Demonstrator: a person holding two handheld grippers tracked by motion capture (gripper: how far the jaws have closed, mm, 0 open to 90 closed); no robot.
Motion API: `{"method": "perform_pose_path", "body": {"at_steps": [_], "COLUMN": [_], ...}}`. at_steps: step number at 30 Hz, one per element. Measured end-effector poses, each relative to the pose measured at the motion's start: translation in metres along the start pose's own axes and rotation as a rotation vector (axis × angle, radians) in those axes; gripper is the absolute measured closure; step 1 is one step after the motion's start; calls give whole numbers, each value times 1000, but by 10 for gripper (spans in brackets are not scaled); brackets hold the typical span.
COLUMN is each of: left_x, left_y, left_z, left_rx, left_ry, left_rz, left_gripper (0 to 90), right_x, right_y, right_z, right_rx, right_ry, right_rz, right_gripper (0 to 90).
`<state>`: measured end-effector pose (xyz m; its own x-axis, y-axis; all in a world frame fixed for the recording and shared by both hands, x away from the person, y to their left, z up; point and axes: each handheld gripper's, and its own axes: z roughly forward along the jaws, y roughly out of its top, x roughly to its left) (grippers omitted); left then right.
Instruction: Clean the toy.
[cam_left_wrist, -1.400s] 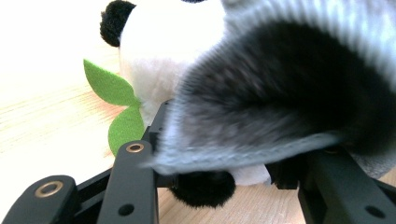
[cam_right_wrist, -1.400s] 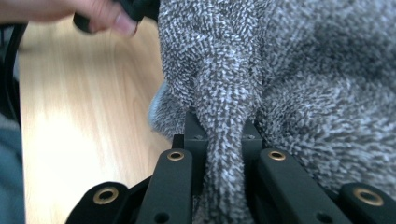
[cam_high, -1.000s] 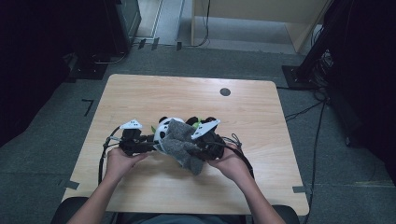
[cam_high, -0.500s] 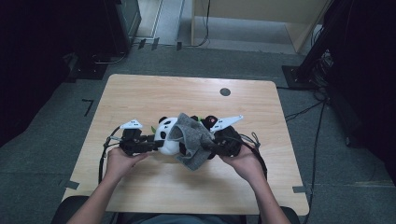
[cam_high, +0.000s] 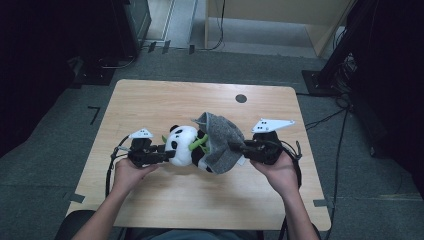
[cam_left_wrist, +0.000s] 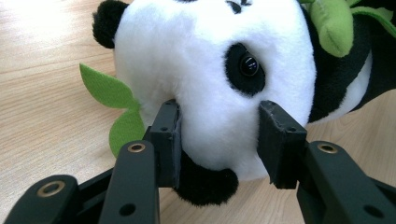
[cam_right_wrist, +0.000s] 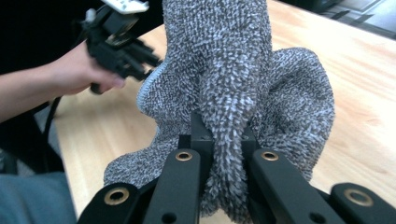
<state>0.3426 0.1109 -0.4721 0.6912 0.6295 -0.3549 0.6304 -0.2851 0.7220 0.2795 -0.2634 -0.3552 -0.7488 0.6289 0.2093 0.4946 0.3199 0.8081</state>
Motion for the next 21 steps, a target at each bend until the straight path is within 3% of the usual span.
{"method": "perform_pose_path", "body": {"at_steps": [4,7,11,14,21], "left_x": [0,0,-1,-1,-1], "left_y": [0,0,-1,-1,-1], "left_z": [0,0,0,0,0], "left_rx": [2,3,5,2,3], "left_ry": [-1,-8,1,-1,0], "left_rz": [-4,1,23,22,28], "left_gripper": [551,548,543,543,542], "right_x": [14,19,13,7,-7], "right_y": [-9,-22,-38,-38,-44], "right_z": [13,30,40,38,37], "right_rx": [47,104,70,65,81], "right_ry": [30,15,4,-26,-45], "right_rz": [-41,-68,-101,-80,-19], "right_gripper": [859,847,836,835,845]}}
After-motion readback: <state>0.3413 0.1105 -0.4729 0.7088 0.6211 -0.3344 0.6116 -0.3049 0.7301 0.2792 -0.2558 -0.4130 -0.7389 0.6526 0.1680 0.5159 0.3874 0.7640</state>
